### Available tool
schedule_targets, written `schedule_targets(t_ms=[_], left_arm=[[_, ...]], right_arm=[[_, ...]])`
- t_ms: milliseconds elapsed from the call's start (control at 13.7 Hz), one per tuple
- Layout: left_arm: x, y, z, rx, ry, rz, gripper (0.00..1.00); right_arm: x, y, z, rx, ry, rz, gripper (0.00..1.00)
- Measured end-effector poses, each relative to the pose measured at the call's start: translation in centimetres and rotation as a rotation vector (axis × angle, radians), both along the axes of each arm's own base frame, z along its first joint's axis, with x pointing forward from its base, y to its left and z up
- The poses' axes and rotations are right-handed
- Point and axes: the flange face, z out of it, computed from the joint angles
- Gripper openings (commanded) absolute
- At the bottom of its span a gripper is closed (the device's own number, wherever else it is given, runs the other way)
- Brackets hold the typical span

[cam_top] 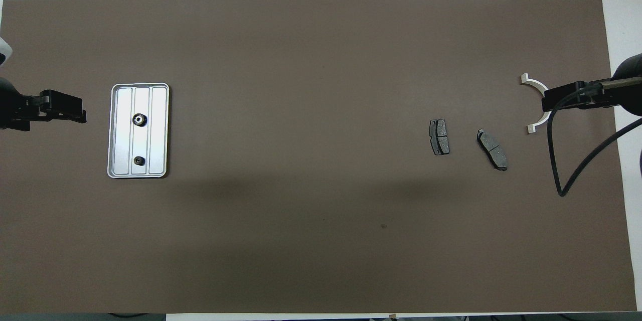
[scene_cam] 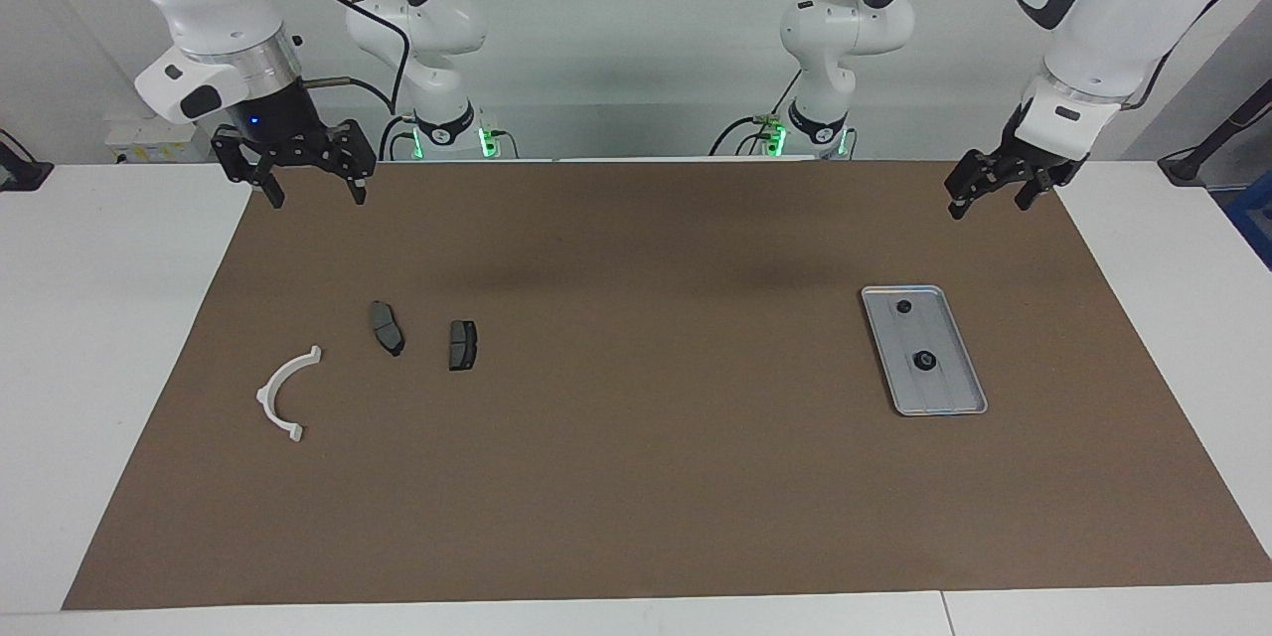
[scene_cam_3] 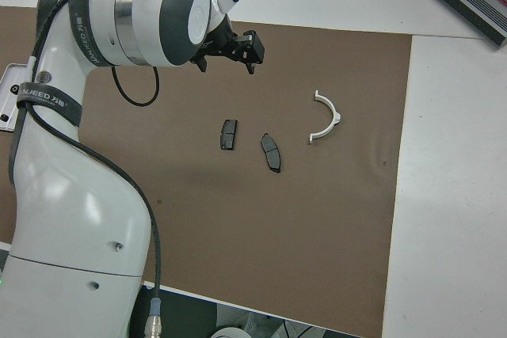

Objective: Place bearing gear from tray to pile
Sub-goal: 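Reach the left gripper into the silver tray and grasp the bearing gear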

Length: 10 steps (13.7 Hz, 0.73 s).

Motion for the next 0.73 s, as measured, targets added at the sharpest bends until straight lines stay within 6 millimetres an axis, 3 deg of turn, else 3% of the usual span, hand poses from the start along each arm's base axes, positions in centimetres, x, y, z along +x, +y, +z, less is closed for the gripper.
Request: schedule_targets(t_ms=[439, 585, 731], left_arm=[[0.4, 0.0, 0.0, -0.002, -0.041, -0.001, 1.00], [0.8, 0.2, -1.8, -0.003, -0.111, 0.001, 1.00], [0.5, 0.5, -5.0, -0.004, -0.144, 0.005, 1.00]], right_arm=[[0.0, 0.0, 0.0, 0.000, 0.000, 0.001, 1.00], [0.0, 0.1, 0.0, 0.000, 0.000, 0.001, 1.00], [0.0, 0.1, 0.0, 0.000, 0.000, 0.003, 1.00]])
